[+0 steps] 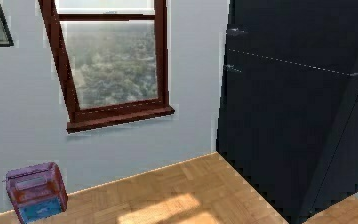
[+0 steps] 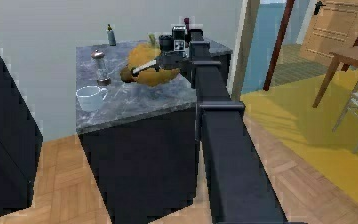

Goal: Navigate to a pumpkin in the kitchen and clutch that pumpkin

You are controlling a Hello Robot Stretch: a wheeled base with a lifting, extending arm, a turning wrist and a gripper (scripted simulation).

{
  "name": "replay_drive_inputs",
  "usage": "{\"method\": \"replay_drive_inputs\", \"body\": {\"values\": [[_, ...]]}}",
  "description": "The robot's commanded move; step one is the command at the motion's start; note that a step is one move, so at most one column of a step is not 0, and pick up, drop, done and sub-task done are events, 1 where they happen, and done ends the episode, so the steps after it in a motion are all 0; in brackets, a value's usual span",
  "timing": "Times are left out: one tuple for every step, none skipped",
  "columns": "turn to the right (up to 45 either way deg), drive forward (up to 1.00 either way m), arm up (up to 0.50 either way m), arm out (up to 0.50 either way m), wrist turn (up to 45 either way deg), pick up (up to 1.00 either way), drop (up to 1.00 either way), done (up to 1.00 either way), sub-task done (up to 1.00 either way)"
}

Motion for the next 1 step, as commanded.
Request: {"method": "replay_drive_inputs", "body": {"values": [[0.0, 0.00, 0.00, 0.00, 0.0, 0.00, 0.00, 1.00, 0.00]]}}
